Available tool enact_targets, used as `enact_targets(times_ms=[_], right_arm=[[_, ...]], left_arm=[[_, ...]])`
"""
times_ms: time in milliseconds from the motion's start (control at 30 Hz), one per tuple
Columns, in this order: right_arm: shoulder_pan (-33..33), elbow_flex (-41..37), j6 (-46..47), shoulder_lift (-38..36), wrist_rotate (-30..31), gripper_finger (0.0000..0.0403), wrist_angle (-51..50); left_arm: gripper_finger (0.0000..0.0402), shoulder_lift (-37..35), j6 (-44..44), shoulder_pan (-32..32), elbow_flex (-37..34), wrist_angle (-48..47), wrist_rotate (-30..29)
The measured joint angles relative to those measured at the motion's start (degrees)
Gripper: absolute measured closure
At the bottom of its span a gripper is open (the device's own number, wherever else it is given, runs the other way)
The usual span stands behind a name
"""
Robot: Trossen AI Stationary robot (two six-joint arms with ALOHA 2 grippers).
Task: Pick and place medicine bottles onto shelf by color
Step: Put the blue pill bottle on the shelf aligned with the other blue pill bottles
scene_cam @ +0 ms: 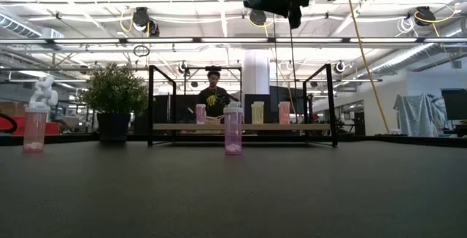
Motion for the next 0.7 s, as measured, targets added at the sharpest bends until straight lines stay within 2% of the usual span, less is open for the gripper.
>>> enact_targets(times_ms=[200,600,700], right_arm=[[-1.77,0.00,-0.49,0.00,-1.77,0.0301,-0.94],[-2.55,0.02,1.26,0.00,-3.06,0.0301,-1.15],[-3.79,0.04,5.13,0.00,-4.15,0.0301,-2.73]], left_arm=[[0.0148,4.49,4.76,-0.15,2.53,-2.61,-0.85],[0.0149,4.69,13.62,-0.31,2.55,-2.34,-1.15],[0.0149,4.68,16.45,-0.81,2.55,-2.37,-4.61]])
